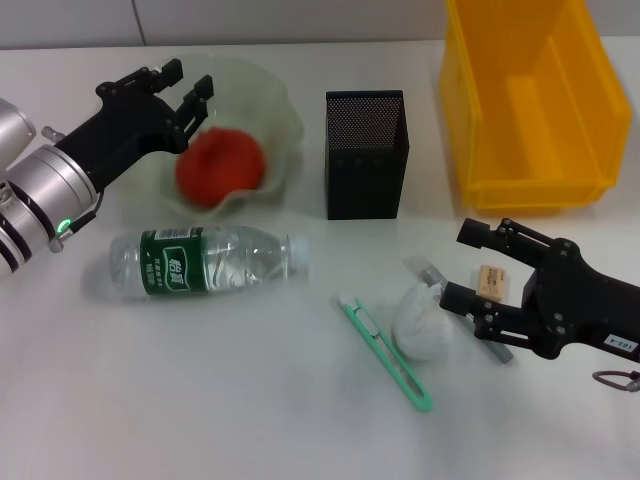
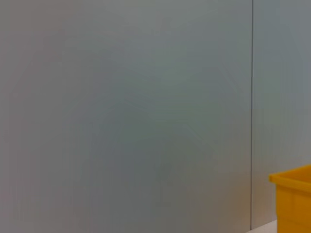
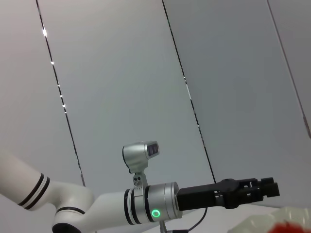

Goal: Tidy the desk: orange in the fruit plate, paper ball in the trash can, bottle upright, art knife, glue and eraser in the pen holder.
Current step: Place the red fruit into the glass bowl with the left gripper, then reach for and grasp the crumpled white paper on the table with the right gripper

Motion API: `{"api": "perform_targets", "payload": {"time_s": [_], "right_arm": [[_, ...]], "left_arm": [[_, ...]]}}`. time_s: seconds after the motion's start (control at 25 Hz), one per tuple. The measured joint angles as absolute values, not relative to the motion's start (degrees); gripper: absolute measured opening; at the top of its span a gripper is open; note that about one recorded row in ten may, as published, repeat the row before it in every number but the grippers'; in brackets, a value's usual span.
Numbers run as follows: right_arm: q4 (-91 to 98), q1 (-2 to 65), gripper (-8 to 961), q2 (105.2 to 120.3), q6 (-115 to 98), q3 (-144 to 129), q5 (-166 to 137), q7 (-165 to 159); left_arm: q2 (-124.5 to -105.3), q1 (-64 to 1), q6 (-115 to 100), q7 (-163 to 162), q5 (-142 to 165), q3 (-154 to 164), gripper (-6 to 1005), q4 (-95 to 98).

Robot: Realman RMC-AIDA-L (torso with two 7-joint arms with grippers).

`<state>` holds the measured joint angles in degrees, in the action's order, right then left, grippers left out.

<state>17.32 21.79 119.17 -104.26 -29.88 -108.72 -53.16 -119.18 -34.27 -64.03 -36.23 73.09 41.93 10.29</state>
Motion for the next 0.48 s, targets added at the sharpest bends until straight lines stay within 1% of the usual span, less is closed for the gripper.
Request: {"api": "perform_targets", "payload": {"time_s": [0.08,0.28,0.48], "right_arm": [[17.3,21.8,820,119.17,-104.3,-29.9,-108.7,-53.2],[17.3,21.9,821,119.18,-104.2,-29.9,-108.7,-53.2],[17.3,21.9,822,119.18,-104.4,-29.9,-108.7,-53.2]], "left_arm": [[-119.18,-34.3,-64.2,-36.3,73.1,41.9,363,10.1],[-119.18,-34.4,-65.3,-37.2,73.2,41.9,534,9.9],[-118.82,-32.9,-76.4,-44.6,74.1,41.9,692,11.7]]}}
